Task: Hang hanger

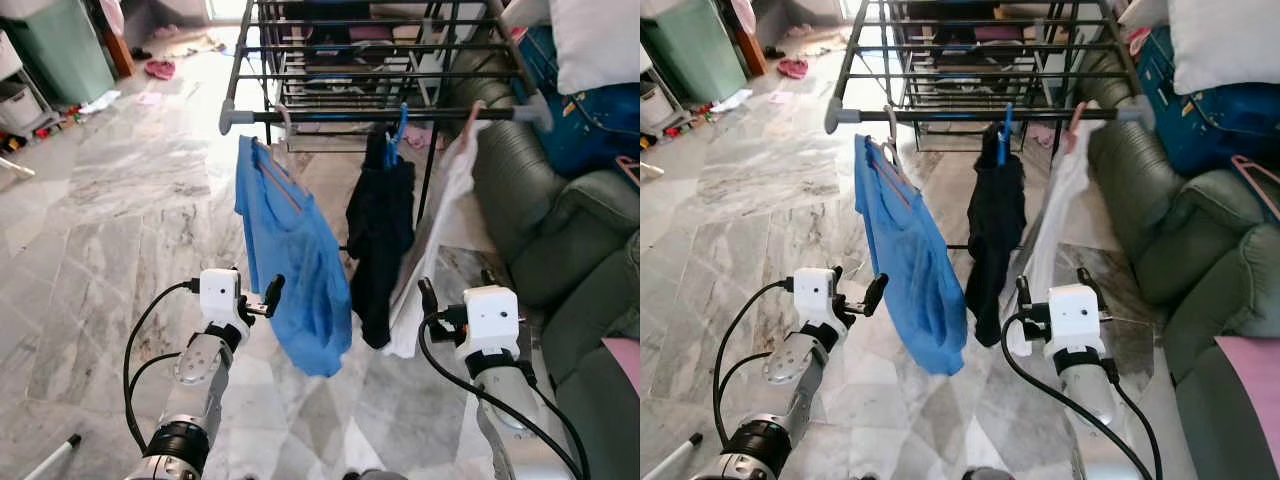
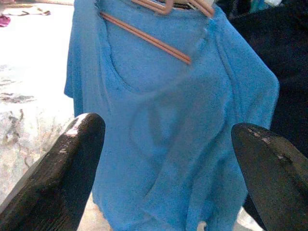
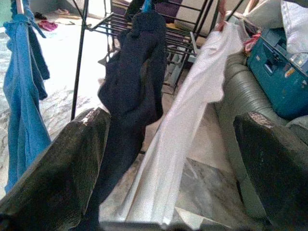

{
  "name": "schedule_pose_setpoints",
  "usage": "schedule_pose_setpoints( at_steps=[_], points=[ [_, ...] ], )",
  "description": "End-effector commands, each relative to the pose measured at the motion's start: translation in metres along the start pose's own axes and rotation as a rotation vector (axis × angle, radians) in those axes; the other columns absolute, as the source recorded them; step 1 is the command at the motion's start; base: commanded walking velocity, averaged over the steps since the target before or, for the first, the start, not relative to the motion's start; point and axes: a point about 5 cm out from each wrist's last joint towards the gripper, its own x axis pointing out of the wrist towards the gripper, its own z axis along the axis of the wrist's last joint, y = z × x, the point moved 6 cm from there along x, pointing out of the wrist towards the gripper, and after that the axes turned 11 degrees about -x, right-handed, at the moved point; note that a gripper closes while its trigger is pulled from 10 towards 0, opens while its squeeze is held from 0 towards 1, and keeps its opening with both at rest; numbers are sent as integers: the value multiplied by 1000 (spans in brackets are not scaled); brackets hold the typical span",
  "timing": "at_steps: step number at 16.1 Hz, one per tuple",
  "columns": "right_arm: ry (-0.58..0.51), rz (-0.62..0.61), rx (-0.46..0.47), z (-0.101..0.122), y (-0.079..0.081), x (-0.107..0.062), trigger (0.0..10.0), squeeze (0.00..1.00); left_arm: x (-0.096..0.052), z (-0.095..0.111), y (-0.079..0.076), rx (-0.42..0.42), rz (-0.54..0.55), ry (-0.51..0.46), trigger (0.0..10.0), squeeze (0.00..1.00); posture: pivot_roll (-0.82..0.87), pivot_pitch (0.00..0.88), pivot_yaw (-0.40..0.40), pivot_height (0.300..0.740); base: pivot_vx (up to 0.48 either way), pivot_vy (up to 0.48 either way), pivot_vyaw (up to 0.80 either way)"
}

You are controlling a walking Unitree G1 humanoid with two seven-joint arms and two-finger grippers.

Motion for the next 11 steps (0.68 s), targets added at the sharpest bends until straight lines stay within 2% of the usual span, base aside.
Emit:
schedule_pose_setpoints(
  at_steps=[1, 7, 9, 11],
  points=[
    [-27, -3, 6, 8, 1, 1, 10000, 0, 1, 3, 1, 13, -6, -7, 10000, 0, -248, 127, 21, 740, 326, 0, 0],
    [-18, -17, 10, 7, 0, 0, 10000, 0, 3, 2, -4, 10, -31, 1, 10000, 0, -255, 135, 27, 740, 347, 0, 0],
    [-15, -16, 11, 6, 0, -1, 10000, 0, 2, 1, -3, 3, -29, 3, 10000, 0, -253, 138, 28, 740, 315, 306, -544],
    [-15, -17, 12, 7, 1, -1, 10000, 0, 0, 0, -2, 7, -31, 7, 10000, 0, -251, 140, 28, 740, 291, 366, 0]
  ],
)
